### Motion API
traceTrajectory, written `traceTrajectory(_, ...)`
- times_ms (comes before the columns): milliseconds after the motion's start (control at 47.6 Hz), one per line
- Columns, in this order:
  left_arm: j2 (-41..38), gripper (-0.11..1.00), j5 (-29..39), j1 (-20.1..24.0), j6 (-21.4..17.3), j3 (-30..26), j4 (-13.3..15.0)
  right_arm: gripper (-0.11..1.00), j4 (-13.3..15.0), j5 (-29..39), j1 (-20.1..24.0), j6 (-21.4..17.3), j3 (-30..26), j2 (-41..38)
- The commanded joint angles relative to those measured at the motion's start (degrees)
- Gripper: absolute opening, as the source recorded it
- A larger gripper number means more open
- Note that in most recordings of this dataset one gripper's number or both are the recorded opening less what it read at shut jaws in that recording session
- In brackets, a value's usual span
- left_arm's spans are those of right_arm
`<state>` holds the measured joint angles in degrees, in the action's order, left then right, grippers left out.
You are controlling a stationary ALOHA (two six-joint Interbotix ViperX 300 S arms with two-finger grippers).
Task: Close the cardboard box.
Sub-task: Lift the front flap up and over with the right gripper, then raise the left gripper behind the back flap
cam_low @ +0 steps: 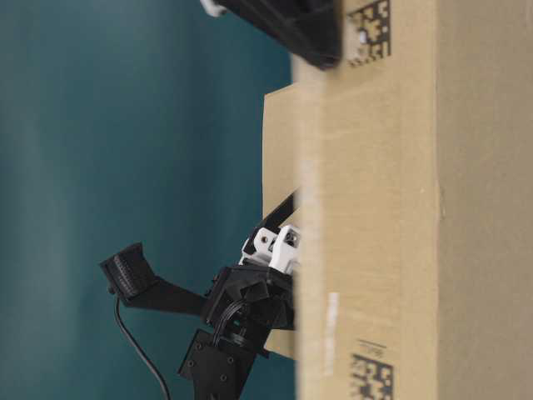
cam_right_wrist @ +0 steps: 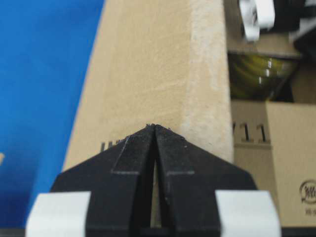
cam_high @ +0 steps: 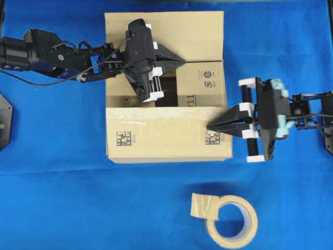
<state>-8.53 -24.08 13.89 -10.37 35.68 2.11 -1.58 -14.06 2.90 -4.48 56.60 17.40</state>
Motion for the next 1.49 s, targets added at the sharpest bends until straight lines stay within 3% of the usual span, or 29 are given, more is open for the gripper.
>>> traceTrajectory(0, 0.7, 0.0, -0.44, -0.09, 0.09, -0.44, 0.0, 0.0, -0.7, -0.09, -0.26, 0.0, -0.7, -1.49)
traceTrajectory(462, 0.97, 0.0, -0.35, -0.18, -0.09, -0.7, 0.0, 0.0, -2.02, 0.0, -0.26, 0.0, -0.88, -3.78)
traceTrajectory(693, 5.89, 0.0, 1.76, -0.18, -0.7, -2.02, 0.0, 0.0, -2.02, 0.0, -0.26, 0.0, -0.97, -3.78)
traceTrajectory(1050, 14.5, 0.0, 14.15, 3.08, -2.46, -6.24, 0.09, 0.0, -2.02, -0.18, -0.26, 0.0, -1.05, -3.78)
traceTrajectory(1470, 9.93, 0.0, 32.87, 12.83, -2.46, -15.12, 0.0, 0.0, -2.02, -0.18, -0.26, 0.0, -1.05, -3.78)
